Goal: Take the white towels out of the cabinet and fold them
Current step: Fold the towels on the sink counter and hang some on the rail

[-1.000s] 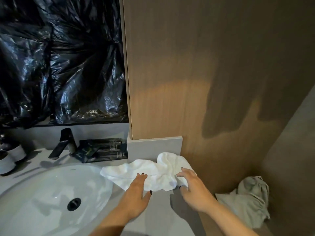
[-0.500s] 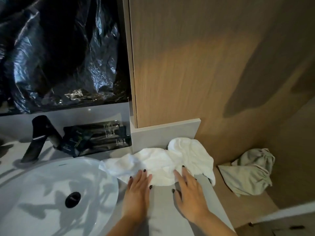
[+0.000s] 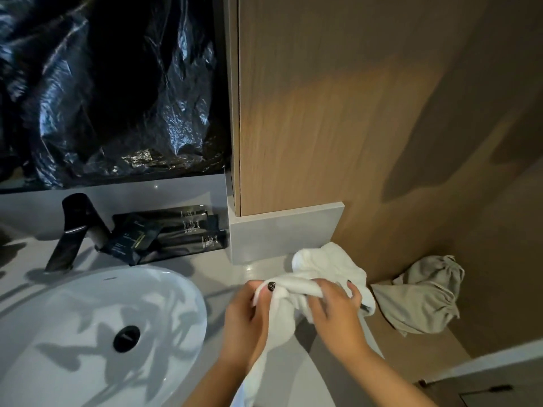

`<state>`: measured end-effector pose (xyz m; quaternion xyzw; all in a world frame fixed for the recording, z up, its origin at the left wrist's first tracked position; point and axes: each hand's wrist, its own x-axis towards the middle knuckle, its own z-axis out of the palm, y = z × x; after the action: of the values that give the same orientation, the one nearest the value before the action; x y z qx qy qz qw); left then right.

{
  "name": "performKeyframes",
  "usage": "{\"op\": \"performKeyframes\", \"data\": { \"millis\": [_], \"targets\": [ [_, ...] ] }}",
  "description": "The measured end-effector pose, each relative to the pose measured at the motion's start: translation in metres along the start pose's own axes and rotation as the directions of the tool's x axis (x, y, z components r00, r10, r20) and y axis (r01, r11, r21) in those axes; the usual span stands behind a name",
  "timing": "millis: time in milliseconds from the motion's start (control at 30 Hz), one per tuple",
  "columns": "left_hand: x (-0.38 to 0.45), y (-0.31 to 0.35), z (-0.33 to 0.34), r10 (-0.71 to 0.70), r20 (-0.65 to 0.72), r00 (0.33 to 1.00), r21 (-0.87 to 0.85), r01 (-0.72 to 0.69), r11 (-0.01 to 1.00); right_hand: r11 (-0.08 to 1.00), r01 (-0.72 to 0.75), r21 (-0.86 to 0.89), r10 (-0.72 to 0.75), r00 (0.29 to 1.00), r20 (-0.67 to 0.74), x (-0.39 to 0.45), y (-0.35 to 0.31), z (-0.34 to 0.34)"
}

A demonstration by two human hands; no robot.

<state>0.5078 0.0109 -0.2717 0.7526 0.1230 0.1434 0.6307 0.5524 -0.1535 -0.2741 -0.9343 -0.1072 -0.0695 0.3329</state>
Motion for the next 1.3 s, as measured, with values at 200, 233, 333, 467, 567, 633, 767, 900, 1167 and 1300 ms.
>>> {"op": "performKeyframes", "data": {
  "millis": [200,233,333,467,567,633,767,900,1167,1300],
  "targets": [
    [-0.030,0.015,0.005,-0.012,0.245,0.969,0.082,-0.008,0.997,0.955,-0.200,0.220,0.169,0.974,0.150,-0.009,0.005,-0.075],
    [-0.036,0.019,0.007,0.027,0.270,0.962,0.160,-0.072,0.985,0.946,-0.213,0.244,0.178,0.971,0.160,-0.012,0.005,-0.087],
    [-0.062,0.035,0.019,0.124,0.328,0.937,0.299,-0.227,0.927,0.913,-0.247,0.325,0.179,0.958,0.225,-0.025,0.003,-0.126],
    [-0.110,0.066,0.040,0.339,0.309,0.888,0.389,-0.444,0.807,0.858,-0.333,0.391,0.215,0.924,0.315,-0.060,0.000,-0.168],
    [-0.156,0.090,0.063,0.451,0.329,0.830,0.311,-0.546,0.778,0.745,-0.428,0.512,0.295,0.899,0.323,-0.090,0.001,-0.193],
    [-0.188,0.102,0.076,0.410,0.318,0.855,0.268,-0.496,0.826,0.620,-0.507,0.599,0.354,0.862,0.363,-0.109,0.003,-0.211],
    [-0.251,0.108,0.090,0.403,0.309,0.861,0.254,-0.483,0.838,0.383,-0.620,0.685,0.313,0.785,0.535,-0.147,0.011,-0.235],
    [-0.286,0.111,0.087,0.559,0.129,0.819,0.260,-0.572,0.778,0.356,-0.634,0.686,0.225,0.771,0.596,-0.187,0.011,-0.235],
    [-0.324,0.130,0.067,0.482,0.365,0.796,0.090,-0.546,0.833,0.483,-0.546,0.685,0.180,0.827,0.533,-0.262,-0.005,-0.233],
    [-0.345,0.120,0.041,0.488,0.441,0.753,0.094,-0.580,0.809,0.488,-0.518,0.702,0.232,0.853,0.468,-0.286,-0.026,-0.228]
  ]
}}
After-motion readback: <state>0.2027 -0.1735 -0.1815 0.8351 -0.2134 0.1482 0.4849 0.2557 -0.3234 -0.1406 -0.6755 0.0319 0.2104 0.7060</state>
